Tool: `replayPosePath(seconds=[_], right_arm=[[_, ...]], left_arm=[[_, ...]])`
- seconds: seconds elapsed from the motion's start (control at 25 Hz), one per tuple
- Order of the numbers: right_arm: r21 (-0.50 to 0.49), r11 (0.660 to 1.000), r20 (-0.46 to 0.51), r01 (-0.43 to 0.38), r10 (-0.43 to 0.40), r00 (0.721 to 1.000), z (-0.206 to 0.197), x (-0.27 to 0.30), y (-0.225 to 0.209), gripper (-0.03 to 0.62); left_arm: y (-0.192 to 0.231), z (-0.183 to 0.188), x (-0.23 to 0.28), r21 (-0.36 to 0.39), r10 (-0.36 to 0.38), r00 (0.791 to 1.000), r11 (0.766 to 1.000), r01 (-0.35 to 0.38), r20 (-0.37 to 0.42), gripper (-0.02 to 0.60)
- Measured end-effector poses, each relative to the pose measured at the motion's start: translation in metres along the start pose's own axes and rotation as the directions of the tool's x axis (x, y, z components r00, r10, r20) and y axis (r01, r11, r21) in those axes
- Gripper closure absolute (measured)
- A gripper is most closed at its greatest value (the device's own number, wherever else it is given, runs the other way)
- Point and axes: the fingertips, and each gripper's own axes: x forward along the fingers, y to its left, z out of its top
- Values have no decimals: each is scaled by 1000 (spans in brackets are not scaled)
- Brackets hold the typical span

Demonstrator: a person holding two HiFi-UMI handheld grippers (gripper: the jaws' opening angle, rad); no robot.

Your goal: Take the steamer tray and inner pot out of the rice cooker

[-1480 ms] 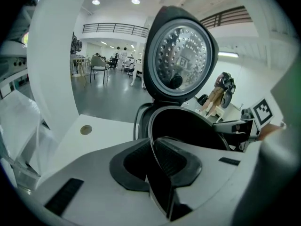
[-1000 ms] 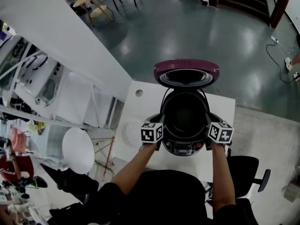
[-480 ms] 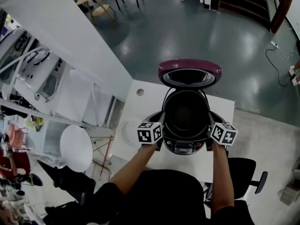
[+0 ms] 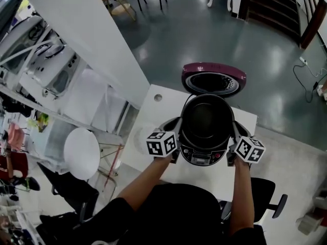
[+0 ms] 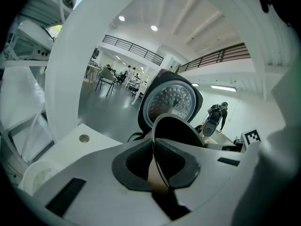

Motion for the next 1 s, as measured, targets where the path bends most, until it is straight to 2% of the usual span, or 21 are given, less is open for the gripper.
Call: replayPosePath(seconds=[0.28, 0.56, 1.0], right_arm=[[26, 997, 54, -76, 75, 996, 18, -15, 31, 582], [-1, 992, 79, -123, 123, 989, 31, -25, 65, 582], [3, 975, 72, -223, 222, 972, 26, -12, 139, 582]], left_arm=[[-6, 24, -33, -9, 3, 996, 1000, -2, 85, 565], [-6, 46, -66, 2, -5, 989, 1000, 5, 148, 565], [41, 67, -122, -51, 27, 979, 999, -17, 200, 566]])
